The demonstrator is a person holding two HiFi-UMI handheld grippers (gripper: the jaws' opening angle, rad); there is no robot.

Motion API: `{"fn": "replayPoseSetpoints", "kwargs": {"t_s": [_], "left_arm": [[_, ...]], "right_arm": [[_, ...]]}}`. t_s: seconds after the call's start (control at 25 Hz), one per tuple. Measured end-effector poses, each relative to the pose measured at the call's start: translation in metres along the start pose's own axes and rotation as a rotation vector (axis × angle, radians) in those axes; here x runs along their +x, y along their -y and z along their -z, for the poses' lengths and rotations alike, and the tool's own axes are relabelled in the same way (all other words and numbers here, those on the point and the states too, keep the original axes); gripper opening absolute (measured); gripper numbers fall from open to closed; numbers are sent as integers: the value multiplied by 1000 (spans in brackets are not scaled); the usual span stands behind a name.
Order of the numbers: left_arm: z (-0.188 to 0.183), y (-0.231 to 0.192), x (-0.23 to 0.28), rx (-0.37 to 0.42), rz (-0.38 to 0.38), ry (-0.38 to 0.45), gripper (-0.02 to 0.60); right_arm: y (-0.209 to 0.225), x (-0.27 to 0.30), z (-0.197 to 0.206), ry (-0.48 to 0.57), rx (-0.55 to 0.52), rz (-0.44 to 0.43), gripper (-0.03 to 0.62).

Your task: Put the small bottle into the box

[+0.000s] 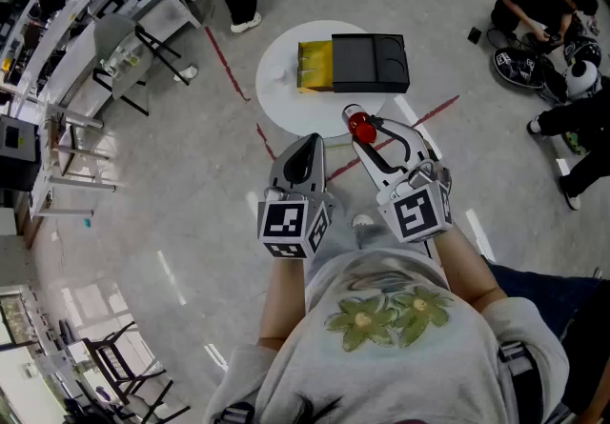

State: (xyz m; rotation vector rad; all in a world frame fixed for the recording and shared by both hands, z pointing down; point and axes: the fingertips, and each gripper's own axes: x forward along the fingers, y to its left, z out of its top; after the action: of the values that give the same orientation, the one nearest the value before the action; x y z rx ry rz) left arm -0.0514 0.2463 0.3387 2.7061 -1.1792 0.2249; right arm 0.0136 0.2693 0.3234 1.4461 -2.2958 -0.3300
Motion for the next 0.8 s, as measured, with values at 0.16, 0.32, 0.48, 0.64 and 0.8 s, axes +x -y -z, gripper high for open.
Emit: {"fn": "replayPoseSetpoints", "kwargs": {"t_s": [0.16,0.32,0.48,0.64,0.8], "left_arm": [[3,4,2,2,6,-14,2],[9,1,9,5,0,-32,2],[12,-13,21,1,3,-41,2],[8,-32,38,-6,6,-46,2],[3,-54,61,-14,7,-52,3]], "right_arm": [[3,-1,3,4,24,6,149],[7,4,7,-1,39,2,149],[10,23,10,-13,44,-17,149],[19,47,7,-13,63,-17,149],[33,74,9,-31,57,-25,149]]}}
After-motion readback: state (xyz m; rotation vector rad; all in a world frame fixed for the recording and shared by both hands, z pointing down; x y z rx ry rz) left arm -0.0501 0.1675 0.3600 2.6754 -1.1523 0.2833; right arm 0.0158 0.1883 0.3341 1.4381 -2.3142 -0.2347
